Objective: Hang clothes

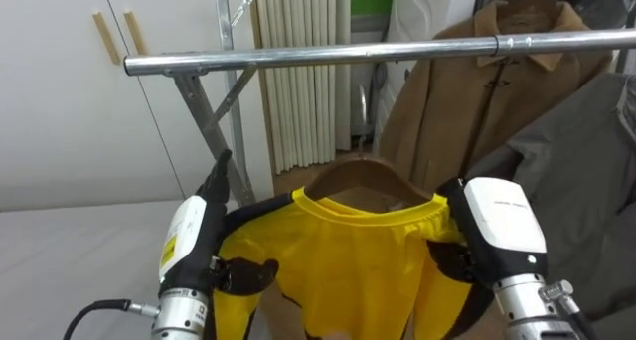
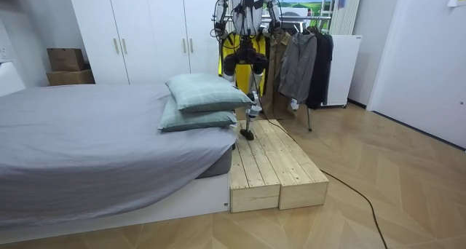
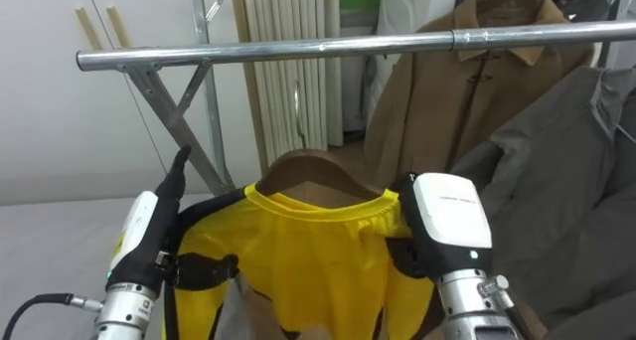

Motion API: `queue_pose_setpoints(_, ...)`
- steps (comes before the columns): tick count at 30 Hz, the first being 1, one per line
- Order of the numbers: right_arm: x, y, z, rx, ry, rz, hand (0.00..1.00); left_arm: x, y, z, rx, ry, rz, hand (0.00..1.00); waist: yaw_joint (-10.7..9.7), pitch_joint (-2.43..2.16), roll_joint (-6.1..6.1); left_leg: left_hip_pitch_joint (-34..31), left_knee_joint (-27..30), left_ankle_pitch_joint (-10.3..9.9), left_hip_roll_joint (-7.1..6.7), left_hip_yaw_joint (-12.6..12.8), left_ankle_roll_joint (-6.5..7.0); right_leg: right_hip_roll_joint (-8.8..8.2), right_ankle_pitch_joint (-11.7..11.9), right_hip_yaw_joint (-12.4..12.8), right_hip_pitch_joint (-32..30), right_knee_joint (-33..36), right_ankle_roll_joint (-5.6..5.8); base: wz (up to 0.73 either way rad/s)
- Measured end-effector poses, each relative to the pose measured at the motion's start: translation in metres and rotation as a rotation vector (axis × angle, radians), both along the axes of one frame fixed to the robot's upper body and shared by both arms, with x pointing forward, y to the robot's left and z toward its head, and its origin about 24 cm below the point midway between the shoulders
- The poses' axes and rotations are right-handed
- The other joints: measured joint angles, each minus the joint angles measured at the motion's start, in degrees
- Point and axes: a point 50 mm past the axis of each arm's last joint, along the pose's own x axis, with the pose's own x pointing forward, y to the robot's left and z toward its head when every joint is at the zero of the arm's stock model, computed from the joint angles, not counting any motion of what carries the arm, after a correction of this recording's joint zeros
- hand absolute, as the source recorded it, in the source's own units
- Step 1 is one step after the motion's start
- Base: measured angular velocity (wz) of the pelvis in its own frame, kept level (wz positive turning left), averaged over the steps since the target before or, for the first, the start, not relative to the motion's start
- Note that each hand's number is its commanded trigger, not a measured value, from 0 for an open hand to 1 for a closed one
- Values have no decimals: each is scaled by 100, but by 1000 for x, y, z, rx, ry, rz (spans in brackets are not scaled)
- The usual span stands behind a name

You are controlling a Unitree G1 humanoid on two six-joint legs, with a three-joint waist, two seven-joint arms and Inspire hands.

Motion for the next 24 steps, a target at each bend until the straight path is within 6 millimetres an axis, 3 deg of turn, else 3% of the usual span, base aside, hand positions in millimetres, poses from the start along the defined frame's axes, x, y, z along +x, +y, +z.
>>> queue_pose_setpoints(6, 5, -3, 7, -18, -24, 4, 100, 0, 0, 0, 0, 1, 1, 0, 8, -3, -76, 1, 2, 0, 0, -7, 0, -30, 33, -95, 1, -2, -54, 1)
queue_pose_setpoints(12, 19, -10, 27, -31, -104, -3, 100, 0, 3, 0, 13, 0, 2, 0, 117, -6, -128, 12, 3, 0, 2, -54, 0, -40, 24, -130, 25, 7, -67, 6)
queue_pose_setpoints(17, 40, -9, 45, -20, -167, -8, 100, 0, 7, 2, 30, -3, 4, 0, 116, -6, -224, 2, 4, -3, 10, -132, -5, -60, 14, -239, 15, 3, -63, 10)
queue_pose_setpoints(24, 46, -12, 49, 16, -186, -28, 100, 1, 7, 2, 30, -6, 3, 0, 152, -3, -236, -29, 4, -8, 4, -304, -14, -99, 15, -355, 28, -10, -69, 11)
